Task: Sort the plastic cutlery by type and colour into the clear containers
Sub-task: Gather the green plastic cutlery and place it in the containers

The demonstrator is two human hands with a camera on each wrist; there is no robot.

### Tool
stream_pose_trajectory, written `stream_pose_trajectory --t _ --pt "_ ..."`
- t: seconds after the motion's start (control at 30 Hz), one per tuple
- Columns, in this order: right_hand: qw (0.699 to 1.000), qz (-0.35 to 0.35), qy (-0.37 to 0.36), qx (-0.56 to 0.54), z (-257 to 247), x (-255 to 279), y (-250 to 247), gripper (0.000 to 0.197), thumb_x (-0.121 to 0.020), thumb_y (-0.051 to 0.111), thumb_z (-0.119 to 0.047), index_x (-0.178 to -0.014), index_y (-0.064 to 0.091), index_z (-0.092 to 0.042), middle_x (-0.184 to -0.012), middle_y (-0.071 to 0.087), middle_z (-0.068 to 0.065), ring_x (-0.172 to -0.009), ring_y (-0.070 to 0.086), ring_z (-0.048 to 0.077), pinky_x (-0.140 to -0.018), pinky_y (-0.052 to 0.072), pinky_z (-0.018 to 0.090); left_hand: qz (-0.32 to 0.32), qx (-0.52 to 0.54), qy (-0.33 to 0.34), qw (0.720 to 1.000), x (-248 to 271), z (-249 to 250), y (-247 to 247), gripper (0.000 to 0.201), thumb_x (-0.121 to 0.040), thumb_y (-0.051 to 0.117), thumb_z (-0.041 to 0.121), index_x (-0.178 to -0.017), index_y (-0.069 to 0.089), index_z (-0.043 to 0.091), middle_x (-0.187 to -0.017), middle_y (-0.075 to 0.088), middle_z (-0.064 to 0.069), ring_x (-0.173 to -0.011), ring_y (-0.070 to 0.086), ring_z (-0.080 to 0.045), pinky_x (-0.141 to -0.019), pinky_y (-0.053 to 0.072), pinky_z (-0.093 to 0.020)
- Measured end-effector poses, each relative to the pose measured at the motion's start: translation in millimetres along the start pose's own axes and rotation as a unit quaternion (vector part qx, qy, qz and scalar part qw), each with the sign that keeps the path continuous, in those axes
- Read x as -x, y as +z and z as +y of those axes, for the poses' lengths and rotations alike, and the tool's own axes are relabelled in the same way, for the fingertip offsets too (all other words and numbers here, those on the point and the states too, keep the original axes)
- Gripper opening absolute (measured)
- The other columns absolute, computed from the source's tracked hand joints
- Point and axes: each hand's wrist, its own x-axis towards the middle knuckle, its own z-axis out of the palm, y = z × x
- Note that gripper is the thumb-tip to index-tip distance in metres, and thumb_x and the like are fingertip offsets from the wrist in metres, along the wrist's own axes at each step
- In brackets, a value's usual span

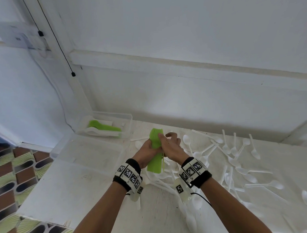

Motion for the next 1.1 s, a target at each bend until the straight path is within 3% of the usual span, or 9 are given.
stream_pose_trajectory --t 0.1,0.23,0.33,0.43,0.5,0.7,0.77,0.87,1.1 --pt "0.992 -0.023 0.006 -0.126 4 -8 -10 0.048 -0.106 0.024 -0.047 -0.133 0.052 -0.019 -0.14 0.046 0.003 -0.128 0.046 0.021 -0.098 0.041 0.038 -0.028 0.037 -0.021 0.999 4 3 -4 0.023 -0.093 0.066 0.002 -0.115 0.061 0.004 -0.099 0.071 -0.018 -0.082 0.069 -0.027 -0.08 0.059 -0.042" --pt "0.952 -0.135 0.005 -0.274 16 -14 -22 0.051 -0.102 0.034 -0.044 -0.128 0.066 -0.013 -0.125 0.07 0.002 -0.119 0.06 0.022 -0.105 0.042 0.049 -0.068 0.112 -0.044 0.99 12 10 -8 0.017 -0.097 0.058 0.002 -0.114 0.057 0.0 -0.092 0.069 -0.01 -0.073 0.067 -0.02 -0.071 0.06 -0.037" --pt "0.929 -0.151 -0.012 -0.339 21 -11 -19 0.043 -0.106 0.046 -0.038 -0.128 0.066 -0.008 -0.114 0.071 0.01 -0.103 0.062 0.023 -0.096 0.049 0.046 -0.091 0.116 -0.05 0.988 15 14 -7 0.015 -0.097 0.057 0.002 -0.112 0.056 0.001 -0.092 0.067 -0.009 -0.07 0.065 -0.019 -0.064 0.058 -0.034" --pt "0.899 -0.163 -0.022 -0.405 26 -12 -12 0.046 -0.102 0.053 -0.038 -0.135 0.06 -0.007 -0.133 0.057 0.027 -0.096 0.055 0.024 -0.084 0.051 0.041 -0.111 0.128 -0.065 0.983 16 15 -8 0.01 -0.098 0.055 0.003 -0.108 0.057 0.002 -0.092 0.067 -0.008 -0.07 0.063 -0.018 -0.064 0.057 -0.035" --pt "0.889 -0.175 -0.03 -0.423 25 -11 -11 0.048 -0.099 0.057 -0.037 -0.137 0.058 -0.007 -0.139 0.056 0.024 -0.088 0.057 0.019 -0.083 0.049 0.041 -0.131 0.133 -0.077 0.98 18 15 -12 0.01 -0.1 0.053 0.006 -0.107 0.059 0.002 -0.093 0.066 -0.008 -0.072 0.063 -0.018 -0.067 0.058 -0.035" --pt "0.865 -0.144 -0.02 -0.48 18 -11 -5 0.032 -0.099 0.055 -0.025 -0.118 0.069 -0.004 -0.119 0.061 0.027 -0.112 0.053 0.038 -0.108 0.041 0.056 -0.119 0.154 -0.109 0.975 16 12 -7 0.021 -0.092 0.068 0.016 -0.106 0.065 0.001 -0.095 0.068 -0.014 -0.078 0.067 -0.021 -0.075 0.059 -0.035" --pt "0.874 -0.12 -0.016 -0.47 15 -11 -4 0.031 -0.1 0.053 -0.024 -0.112 0.072 -0.003 -0.114 0.059 0.028 -0.107 0.056 0.037 -0.102 0.047 0.052 -0.11 0.158 -0.11 0.975 17 8 -6 0.019 -0.095 0.063 0.015 -0.107 0.067 0.0 -0.098 0.071 -0.016 -0.081 0.07 -0.022 -0.078 0.06 -0.036" --pt "0.861 -0.082 -0.006 -0.501 12 -14 -7 0.027 -0.102 0.049 -0.015 -0.117 0.066 0.0 -0.112 0.066 0.02 -0.101 0.066 0.031 -0.075 0.06 0.039 -0.134 0.144 -0.121 0.973 23 0 -10 0.021 -0.098 0.059 0.015 -0.112 0.063 -0.001 -0.1 0.07 -0.015 -0.084 0.07 -0.025 -0.08 0.059 -0.038" --pt "0.81 -0.177 0.043 -0.557 11 -3 -8 0.048 -0.103 0.04 -0.029 -0.138 0.052 0.003 -0.13 0.064 0.016 -0.112 0.065 0.028 -0.096 0.052 0.042 -0.155 0.203 -0.118 0.96 26 4 -6 0.015 -0.097 0.058 0.017 -0.105 0.058 0.004 -0.079 0.054 -0.005 -0.065 0.056 -0.015 -0.064 0.053 -0.03"
